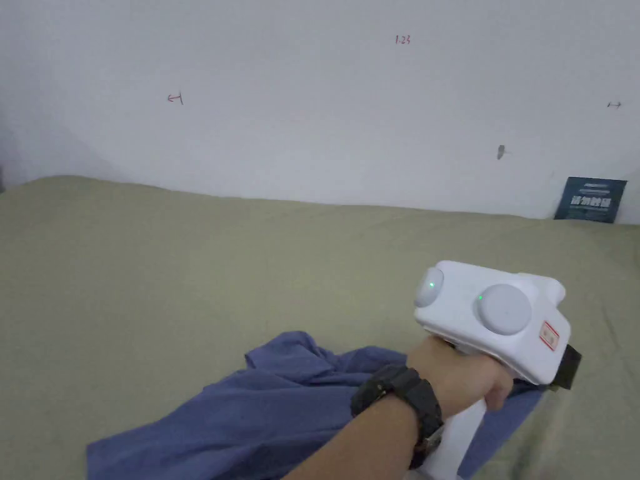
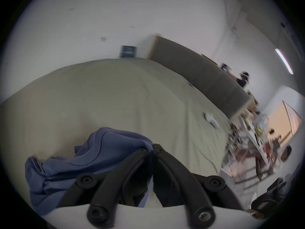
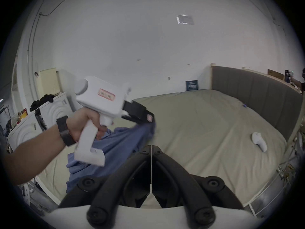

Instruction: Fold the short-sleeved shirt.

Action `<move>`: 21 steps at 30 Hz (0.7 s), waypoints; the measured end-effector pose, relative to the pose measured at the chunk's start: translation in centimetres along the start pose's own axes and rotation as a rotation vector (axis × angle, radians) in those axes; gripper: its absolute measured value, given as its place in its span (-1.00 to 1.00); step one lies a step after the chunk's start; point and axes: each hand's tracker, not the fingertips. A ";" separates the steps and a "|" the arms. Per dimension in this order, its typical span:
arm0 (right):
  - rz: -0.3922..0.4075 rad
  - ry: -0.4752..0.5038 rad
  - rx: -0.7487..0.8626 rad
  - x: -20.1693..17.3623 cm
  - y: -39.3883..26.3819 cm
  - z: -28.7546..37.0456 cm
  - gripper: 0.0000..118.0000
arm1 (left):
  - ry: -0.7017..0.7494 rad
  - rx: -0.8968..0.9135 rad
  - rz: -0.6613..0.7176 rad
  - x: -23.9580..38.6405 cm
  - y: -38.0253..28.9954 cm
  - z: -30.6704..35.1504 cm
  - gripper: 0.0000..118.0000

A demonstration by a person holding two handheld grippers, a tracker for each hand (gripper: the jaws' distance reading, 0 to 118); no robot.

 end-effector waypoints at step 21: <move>0.012 -0.103 0.000 3.3 -0.4 3.2 -0.96 | 0.147 0.141 0.062 0.7 -7.3 8.6 1.00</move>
